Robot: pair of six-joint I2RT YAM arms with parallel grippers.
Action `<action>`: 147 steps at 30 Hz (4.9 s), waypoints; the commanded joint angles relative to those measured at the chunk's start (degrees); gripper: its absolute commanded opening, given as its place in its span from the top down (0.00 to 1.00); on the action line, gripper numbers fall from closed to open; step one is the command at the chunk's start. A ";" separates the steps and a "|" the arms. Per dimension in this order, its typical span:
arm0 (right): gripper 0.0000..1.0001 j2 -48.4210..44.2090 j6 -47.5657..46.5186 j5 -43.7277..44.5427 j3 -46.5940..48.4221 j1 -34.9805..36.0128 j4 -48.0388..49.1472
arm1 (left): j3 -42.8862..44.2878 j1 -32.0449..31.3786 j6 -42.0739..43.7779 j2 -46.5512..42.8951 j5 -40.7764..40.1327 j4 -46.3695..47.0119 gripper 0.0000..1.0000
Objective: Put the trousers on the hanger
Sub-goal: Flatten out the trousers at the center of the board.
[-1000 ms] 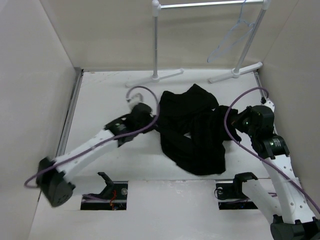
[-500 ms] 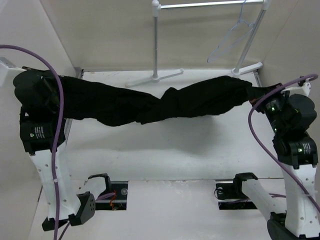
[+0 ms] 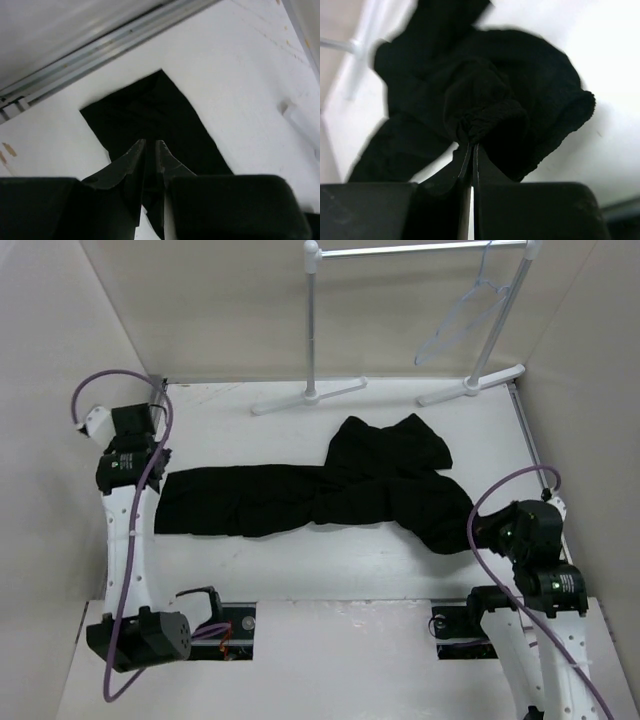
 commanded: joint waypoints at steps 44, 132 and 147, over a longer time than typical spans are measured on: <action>0.33 33.40 4.25 1.30 3.08 53.68 5.08 | -21.18 -19.77 -0.52 -0.14 3.46 14.92 0.47; 0.93 60.01 -0.86 1.40 2.31 15.24 36.36 | -14.47 -25.16 1.33 10.68 9.25 23.18 0.27; 0.93 60.01 -0.86 1.40 2.31 15.24 36.36 | -9.81 -29.39 2.21 16.94 12.15 28.19 0.36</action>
